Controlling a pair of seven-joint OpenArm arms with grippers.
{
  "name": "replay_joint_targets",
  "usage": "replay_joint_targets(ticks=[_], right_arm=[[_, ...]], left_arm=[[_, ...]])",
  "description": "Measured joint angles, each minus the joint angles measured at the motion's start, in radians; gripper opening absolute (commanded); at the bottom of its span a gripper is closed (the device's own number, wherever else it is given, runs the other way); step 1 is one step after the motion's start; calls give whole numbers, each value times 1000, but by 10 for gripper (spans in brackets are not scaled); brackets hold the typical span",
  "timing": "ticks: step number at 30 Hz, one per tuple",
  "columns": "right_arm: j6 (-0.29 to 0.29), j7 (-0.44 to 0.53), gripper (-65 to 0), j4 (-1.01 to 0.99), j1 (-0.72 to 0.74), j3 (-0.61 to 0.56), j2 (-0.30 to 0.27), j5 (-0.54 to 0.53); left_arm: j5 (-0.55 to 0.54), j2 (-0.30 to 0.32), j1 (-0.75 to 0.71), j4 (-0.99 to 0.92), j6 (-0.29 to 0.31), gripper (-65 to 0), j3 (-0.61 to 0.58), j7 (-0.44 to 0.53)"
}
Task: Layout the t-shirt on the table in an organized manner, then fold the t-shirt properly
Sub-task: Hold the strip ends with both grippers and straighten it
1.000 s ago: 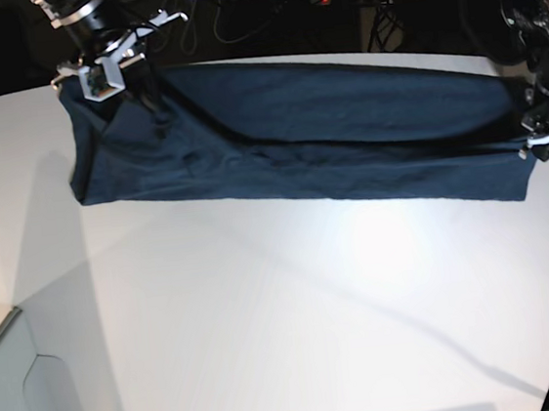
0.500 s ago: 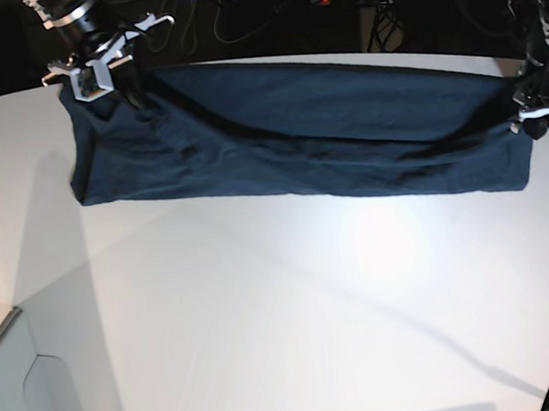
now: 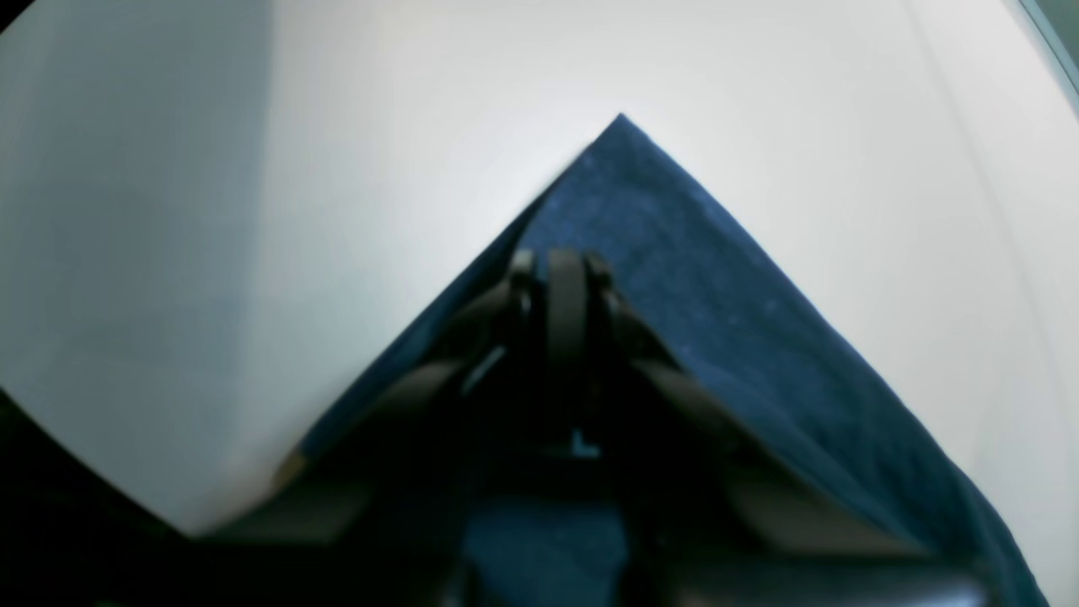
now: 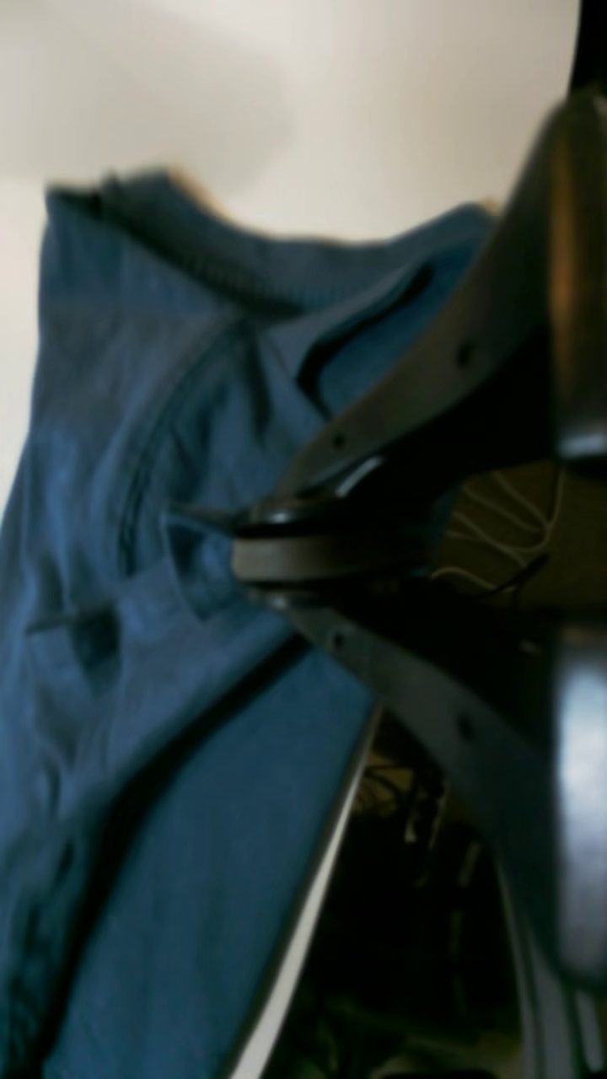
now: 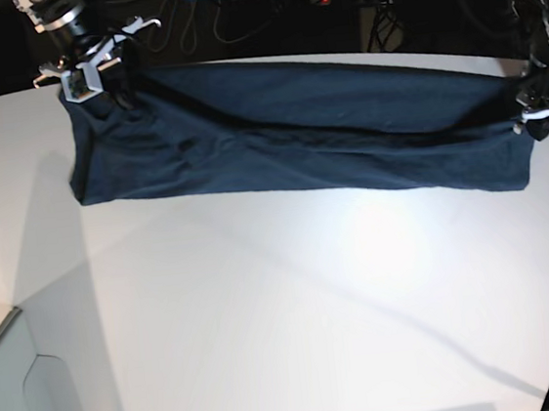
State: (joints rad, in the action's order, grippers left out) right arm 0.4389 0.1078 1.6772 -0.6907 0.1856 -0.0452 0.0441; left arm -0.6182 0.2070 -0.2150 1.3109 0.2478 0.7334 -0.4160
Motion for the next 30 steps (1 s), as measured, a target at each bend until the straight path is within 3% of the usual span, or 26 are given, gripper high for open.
replay_joint_targets(ticks=[8, 21, 26, 30], right_arm=[[0, 103, -650, -95, -2, 13, -5, 0], [-1, 98, -650, -145, 47, 6, -2, 3], [0, 91, -650, -199, 68, 6, -2, 3], [0, 96, -650, -236, 95, 6, -2, 3]], left_arm=[[0, 0, 5, 0, 0, -650, 0, -3], [0, 2, -1, 6, 0, -650, 0, -4], [-5, 43, -12, 8, 0, -650, -2, -5], [-2, 39, -14, 10, 0, -650, 0, -11]])
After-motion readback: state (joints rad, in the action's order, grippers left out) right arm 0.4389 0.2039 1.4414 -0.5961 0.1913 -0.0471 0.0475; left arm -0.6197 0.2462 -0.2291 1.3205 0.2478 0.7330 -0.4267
